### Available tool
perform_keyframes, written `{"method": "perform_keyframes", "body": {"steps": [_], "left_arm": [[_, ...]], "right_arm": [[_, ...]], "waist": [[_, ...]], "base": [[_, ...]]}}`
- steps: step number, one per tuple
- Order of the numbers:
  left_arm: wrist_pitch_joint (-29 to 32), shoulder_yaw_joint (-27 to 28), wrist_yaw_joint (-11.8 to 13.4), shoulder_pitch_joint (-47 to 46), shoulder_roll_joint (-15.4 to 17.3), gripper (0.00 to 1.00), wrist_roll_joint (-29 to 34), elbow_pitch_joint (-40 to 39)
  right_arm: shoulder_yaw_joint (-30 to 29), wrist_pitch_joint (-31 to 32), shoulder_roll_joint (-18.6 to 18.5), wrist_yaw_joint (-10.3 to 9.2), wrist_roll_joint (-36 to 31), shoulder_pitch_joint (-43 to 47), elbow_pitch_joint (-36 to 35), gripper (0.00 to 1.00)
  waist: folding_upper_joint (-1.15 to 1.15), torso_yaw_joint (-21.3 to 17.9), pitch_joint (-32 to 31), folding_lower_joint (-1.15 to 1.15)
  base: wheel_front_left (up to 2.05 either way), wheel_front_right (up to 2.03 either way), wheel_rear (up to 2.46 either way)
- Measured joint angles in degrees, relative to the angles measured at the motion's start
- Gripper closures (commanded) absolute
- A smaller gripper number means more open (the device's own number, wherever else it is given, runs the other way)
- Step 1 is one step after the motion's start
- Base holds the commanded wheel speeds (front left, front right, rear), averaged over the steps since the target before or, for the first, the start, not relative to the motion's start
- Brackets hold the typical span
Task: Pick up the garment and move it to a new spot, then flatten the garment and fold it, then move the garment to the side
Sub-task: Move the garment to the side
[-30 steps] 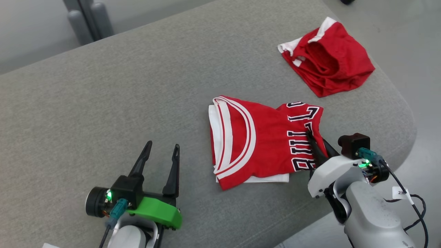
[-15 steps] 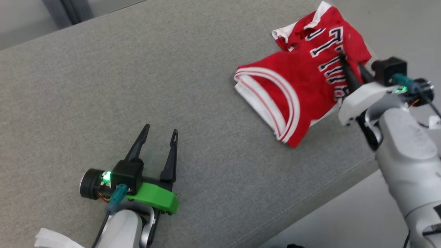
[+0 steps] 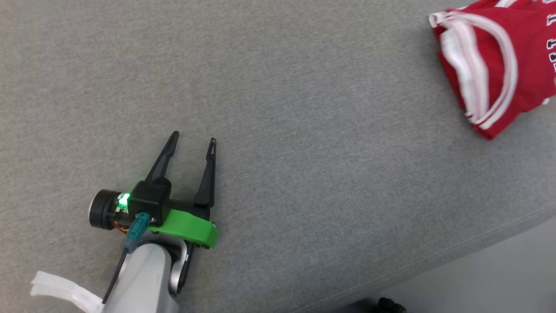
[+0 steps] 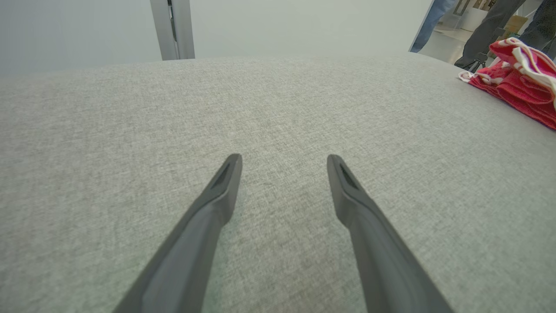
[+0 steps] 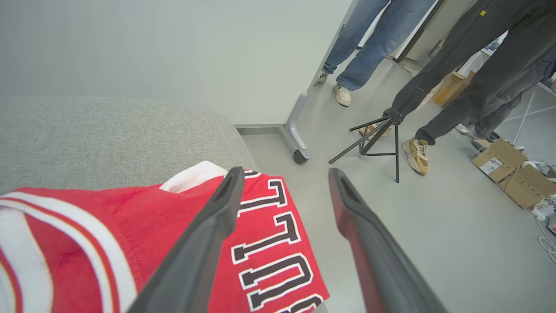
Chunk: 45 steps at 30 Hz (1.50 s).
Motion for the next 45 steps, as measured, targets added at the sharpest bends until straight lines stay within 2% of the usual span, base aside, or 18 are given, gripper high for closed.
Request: {"method": "perform_keyframes", "body": {"steps": [3, 6, 12, 16, 21, 29, 37, 45], "left_arm": [[0.0, 1.1, 0.0, -0.1, 0.0, 0.00, -0.2, 0.0], [0.0, 2.3, 0.1, -0.1, 0.0, 0.00, -0.6, -0.1], [0.0, 3.8, 0.7, 0.4, 0.0, 0.00, -1.5, -0.3], [0.0, 5.7, 2.1, 2.0, 0.0, 0.00, -2.6, -0.1], [0.0, 7.4, 3.0, 3.8, 0.0, 0.00, -3.6, 0.2], [0.0, 8.8, 4.1, 7.5, 0.0, 0.00, -5.6, 1.2], [0.0, 9.5, 4.7, 12.7, 0.0, 0.00, -7.6, 1.1], [0.0, 9.8, 5.2, 16.9, 0.0, 0.00, -8.5, 0.3]], "right_arm": [[-2.1, -0.1, 3.1, 0.00, -0.8, 0.7, -5.2, 0.00], [-1.3, -0.1, 7.8, 0.01, 0.2, 3.3, -12.3, 0.00], [4.6, -0.1, 12.8, 0.00, 6.6, 9.3, -21.9, 0.00], [9.5, -0.1, 15.4, 0.00, 11.2, 13.8, -26.2, 0.00], [13.8, -0.1, 17.5, 0.00, 14.7, 20.4, -30.6, 0.00], [16.5, -0.1, 18.9, 0.00, 17.2, 32.5, -33.7, 0.00], [17.0, -0.1, 19.0, 0.00, 21.0, 41.7, -35.9, 0.00], [16.5, -0.1, 19.0, 0.00, 21.2, 46.9, -36.6, 0.00]], "waist": [[0.00, 1.3, 0.3, 0.00], [0.00, 1.8, -0.4, 0.00], [0.00, 2.3, -3.4, 0.00], [0.00, 3.0, -5.8, 0.00], [0.00, 4.1, -8.9, 0.00], [0.00, 6.8, -13.8, 0.00], [0.00, 9.7, -19.1, 0.00], [0.00, 11.3, -24.0, 0.00]], "base": [[0.00, 0.00, 0.00], [0.00, 0.00, 0.00], [0.00, 0.00, 0.00], [0.00, 0.00, 0.00], [0.00, 0.00, 0.00], [0.00, 0.00, 0.00], [0.00, 0.00, 0.00], [0.00, 0.00, 0.00]]}}
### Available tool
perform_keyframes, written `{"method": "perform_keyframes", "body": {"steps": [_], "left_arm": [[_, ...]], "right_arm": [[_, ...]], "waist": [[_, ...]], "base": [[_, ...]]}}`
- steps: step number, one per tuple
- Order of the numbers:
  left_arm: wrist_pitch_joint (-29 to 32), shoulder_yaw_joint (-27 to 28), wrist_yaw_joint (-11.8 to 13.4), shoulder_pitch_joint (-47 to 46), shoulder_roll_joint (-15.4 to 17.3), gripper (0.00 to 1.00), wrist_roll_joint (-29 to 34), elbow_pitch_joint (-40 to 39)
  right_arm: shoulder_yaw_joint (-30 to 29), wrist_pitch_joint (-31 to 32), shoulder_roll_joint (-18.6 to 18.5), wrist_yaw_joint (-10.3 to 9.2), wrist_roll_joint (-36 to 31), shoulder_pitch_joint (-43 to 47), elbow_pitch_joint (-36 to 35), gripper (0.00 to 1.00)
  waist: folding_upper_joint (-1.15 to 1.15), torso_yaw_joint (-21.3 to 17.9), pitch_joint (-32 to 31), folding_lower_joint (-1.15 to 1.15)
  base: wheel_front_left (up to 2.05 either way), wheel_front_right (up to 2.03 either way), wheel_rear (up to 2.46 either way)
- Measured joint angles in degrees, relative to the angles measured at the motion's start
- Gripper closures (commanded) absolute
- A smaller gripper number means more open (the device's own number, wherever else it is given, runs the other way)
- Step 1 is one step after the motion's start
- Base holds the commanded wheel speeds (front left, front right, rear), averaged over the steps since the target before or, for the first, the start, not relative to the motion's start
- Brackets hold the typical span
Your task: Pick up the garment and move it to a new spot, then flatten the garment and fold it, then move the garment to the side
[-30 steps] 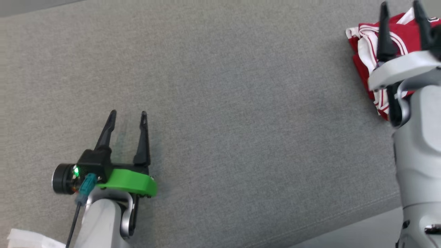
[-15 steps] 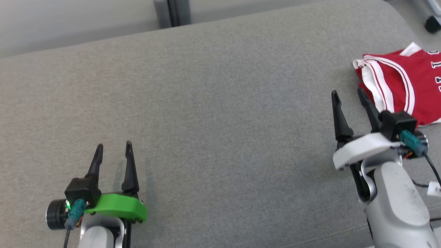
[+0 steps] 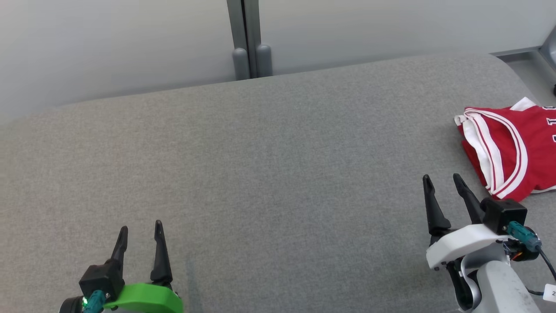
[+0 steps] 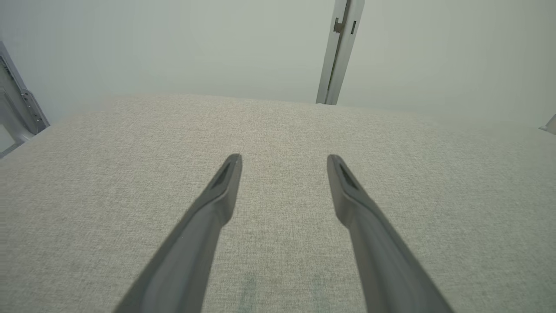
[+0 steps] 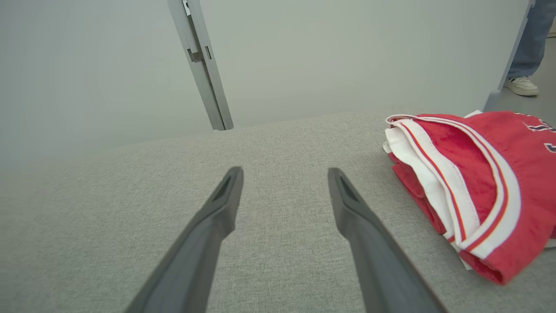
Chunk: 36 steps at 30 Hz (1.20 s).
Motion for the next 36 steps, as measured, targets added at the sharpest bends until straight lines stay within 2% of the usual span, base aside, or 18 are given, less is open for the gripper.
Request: {"method": "perform_keyframes", "body": {"steps": [1, 2, 8, 36], "left_arm": [[0.0, 0.0, -0.1, 0.2, 0.0, 0.00, -0.3, -0.3], [0.0, -0.1, -0.1, 0.3, 0.0, 1.00, -0.4, -0.2], [0.5, -0.1, -0.1, 1.1, -0.4, 1.00, -1.1, 2.5], [7.6, 3.0, -1.2, -0.4, -0.4, 1.00, -27.5, 0.8]], "right_arm": [[0.0, 0.0, 0.0, 0.00, 0.0, 0.1, 0.0, 0.00], [0.0, 0.0, 0.1, 0.00, -0.1, 0.2, 0.1, 1.00], [0.0, 0.8, 0.7, 0.00, 0.9, 2.2, 2.6, 1.00], [-0.9, 7.7, 0.6, 0.00, 28.2, 3.1, -1.0, 1.00]], "waist": [[0.00, 0.1, -0.4, 0.00], [0.00, 0.2, -0.6, 0.00], [0.00, 0.3, -0.7, 0.00], [0.00, 1.6, -1.0, 0.00]], "base": [[0.00, 0.00, 0.00], [0.00, 0.00, 0.00], [0.00, 0.00, 0.00], [0.00, 0.00, 0.00]]}}
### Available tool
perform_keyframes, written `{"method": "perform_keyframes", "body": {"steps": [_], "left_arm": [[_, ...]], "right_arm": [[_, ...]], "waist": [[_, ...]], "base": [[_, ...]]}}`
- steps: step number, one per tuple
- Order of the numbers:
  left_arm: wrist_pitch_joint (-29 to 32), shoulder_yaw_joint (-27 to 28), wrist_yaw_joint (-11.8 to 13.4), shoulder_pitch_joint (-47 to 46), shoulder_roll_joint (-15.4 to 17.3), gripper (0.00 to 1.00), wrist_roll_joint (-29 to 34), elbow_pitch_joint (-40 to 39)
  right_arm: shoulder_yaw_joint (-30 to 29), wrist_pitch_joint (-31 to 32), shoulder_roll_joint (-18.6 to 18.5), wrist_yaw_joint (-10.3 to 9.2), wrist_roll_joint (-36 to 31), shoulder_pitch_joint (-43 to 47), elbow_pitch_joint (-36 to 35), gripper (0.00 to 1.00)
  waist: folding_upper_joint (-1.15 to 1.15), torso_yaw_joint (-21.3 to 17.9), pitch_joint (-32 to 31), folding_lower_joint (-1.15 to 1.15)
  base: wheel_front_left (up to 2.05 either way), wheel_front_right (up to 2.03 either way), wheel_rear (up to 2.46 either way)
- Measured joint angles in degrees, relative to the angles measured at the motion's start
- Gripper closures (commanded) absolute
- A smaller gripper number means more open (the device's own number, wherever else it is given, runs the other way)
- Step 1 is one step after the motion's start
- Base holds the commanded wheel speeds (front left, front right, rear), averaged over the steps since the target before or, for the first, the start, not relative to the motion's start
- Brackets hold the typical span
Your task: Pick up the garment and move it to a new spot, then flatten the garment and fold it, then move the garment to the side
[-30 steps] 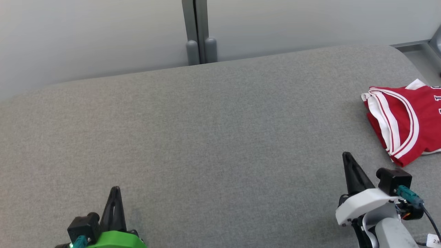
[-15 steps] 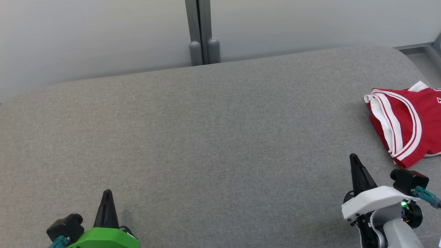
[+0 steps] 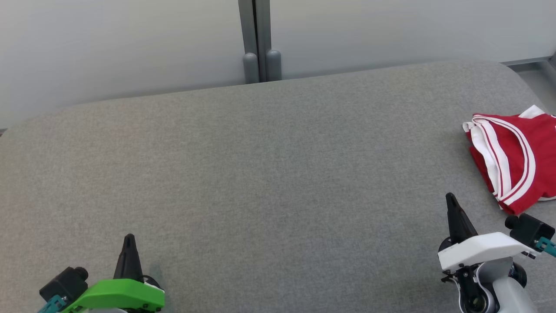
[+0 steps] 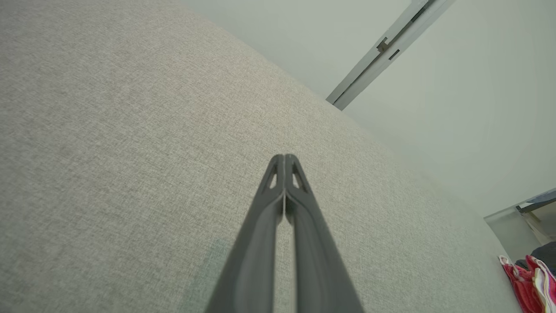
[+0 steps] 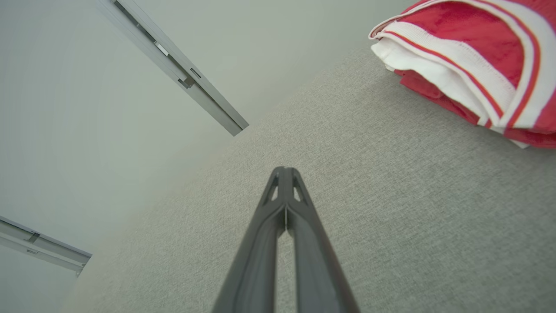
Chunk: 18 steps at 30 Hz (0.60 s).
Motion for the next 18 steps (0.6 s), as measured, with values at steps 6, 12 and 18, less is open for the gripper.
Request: {"method": "perform_keyframes", "body": {"steps": [6, 12, 18], "left_arm": [[1.4, 0.6, -0.2, -0.3, 0.0, 1.00, -4.8, -0.4], [2.5, 1.2, -0.5, -0.8, 0.0, 1.00, -8.9, -0.8], [3.6, 1.6, -0.7, -1.2, 0.0, 1.00, -13.1, -1.2]], "right_arm": [[-0.2, 1.2, 0.0, 0.00, 4.8, 0.4, -0.7, 1.00], [-0.4, 2.3, -0.1, 0.00, 9.2, 0.5, -1.3, 1.00], [-0.5, 3.6, -0.1, 0.00, 13.6, 0.7, -1.9, 1.00]], "waist": [[0.00, 0.3, -0.1, 0.00], [0.00, 0.5, -0.2, 0.00], [0.00, 0.8, -0.2, 0.00]], "base": [[0.00, 0.00, 0.00], [0.00, 0.00, 0.00], [0.00, 0.00, 0.00]]}}
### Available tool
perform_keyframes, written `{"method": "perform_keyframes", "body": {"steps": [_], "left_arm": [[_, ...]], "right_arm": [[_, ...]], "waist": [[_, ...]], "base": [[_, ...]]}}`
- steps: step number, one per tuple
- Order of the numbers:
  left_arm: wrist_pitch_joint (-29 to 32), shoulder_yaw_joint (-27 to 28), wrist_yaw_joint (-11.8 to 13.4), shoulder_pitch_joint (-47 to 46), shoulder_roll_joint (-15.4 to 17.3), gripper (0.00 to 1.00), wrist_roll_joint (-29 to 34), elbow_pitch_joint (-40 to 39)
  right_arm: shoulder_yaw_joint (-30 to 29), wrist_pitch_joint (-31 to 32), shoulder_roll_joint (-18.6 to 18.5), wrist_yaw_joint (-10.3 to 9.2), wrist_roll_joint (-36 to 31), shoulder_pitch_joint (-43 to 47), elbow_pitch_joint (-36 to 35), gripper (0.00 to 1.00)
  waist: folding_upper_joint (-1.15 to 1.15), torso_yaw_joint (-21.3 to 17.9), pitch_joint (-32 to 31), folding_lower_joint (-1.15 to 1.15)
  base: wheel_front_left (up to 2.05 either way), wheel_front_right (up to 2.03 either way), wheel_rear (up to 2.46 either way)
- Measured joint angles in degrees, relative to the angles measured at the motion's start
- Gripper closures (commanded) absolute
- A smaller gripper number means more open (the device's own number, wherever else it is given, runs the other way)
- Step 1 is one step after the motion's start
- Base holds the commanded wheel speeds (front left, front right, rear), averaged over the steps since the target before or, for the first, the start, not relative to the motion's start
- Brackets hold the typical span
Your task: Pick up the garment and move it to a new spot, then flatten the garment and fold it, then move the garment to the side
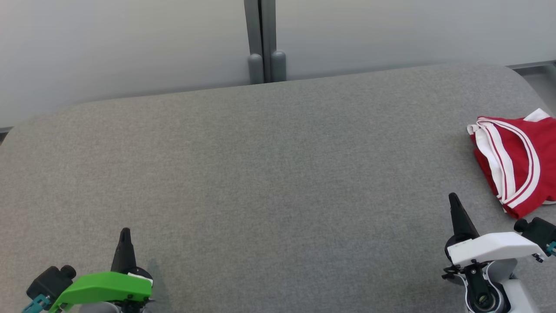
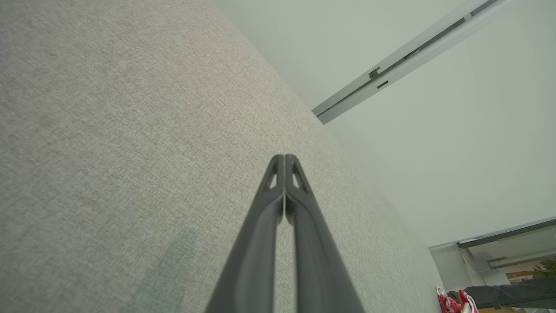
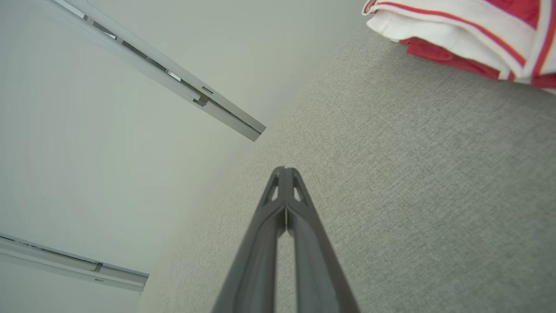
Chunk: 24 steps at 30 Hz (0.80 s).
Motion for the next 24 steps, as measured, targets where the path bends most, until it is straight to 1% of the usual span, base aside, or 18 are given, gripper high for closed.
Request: {"method": "perform_keyframes", "body": {"steps": [24], "left_arm": [[3.9, 1.8, -0.7, -1.5, 0.0, 1.00, -14.2, -1.0]], "right_arm": [[-0.5, 3.9, -0.1, -0.02, 14.8, 0.4, -2.1, 1.00]], "waist": [[0.00, 1.1, -0.3, 0.00]], "base": [[0.00, 0.00, 0.00]]}}
